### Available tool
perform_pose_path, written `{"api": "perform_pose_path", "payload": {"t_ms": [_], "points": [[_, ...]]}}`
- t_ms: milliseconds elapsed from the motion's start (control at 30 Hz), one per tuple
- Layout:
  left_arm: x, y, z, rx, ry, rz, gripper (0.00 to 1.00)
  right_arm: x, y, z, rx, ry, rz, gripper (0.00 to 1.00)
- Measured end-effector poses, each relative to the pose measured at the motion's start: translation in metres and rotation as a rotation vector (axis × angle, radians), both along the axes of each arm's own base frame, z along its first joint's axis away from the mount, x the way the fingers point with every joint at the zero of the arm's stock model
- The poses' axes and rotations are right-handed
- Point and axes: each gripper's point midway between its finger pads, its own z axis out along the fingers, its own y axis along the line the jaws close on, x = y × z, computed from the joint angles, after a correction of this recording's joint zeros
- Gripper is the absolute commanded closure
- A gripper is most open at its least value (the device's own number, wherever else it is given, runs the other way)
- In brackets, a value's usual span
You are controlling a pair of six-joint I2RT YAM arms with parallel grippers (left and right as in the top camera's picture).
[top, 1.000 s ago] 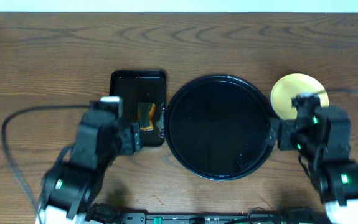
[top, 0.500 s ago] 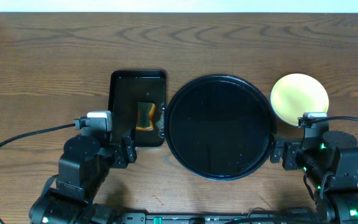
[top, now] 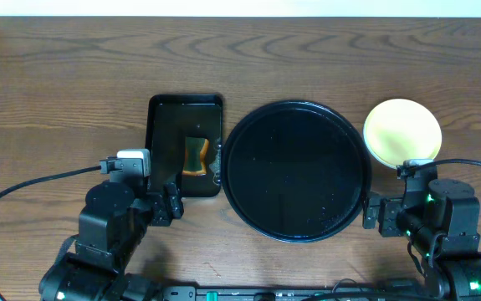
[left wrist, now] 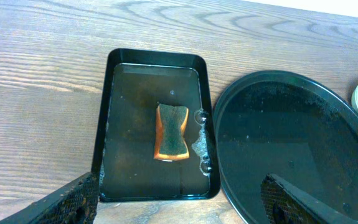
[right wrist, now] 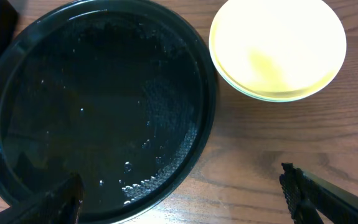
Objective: Clean dirty plates on tray and stack at the side
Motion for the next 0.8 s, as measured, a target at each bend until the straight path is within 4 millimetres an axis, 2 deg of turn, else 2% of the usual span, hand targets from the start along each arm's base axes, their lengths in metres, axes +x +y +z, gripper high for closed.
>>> {"api": "perform_pose_path", "payload": {"t_ms": [100,200,433,733,800], "points": [[0.0,0.0,0.0,0.0,0.0,0.0,0.16,-0.006,-0.001,-0.003,-0.002,0.014,-0.001,0.01],[0.0,0.0,0.0,0.0,0.0,0.0,0.16,0.0,-0.001,0.004,0.002,-0.05,-0.002,0.01],[0.0,0.0,0.0,0.0,0.0,0.0,0.16,0.022,0.002,0.04,0.032,-0.396,-0.001,0.01],[0.0,0.0,-0.001,0.0,0.001,0.0,0.16,0.033,0.009,0.044,0.072,-0.717,0.029,0.01],[0.0,0.0,-0.001,0.0,0.001,0.0,0.16,0.035,0.012,0.051,0.084,-0.803,0.04,0.01]]}}
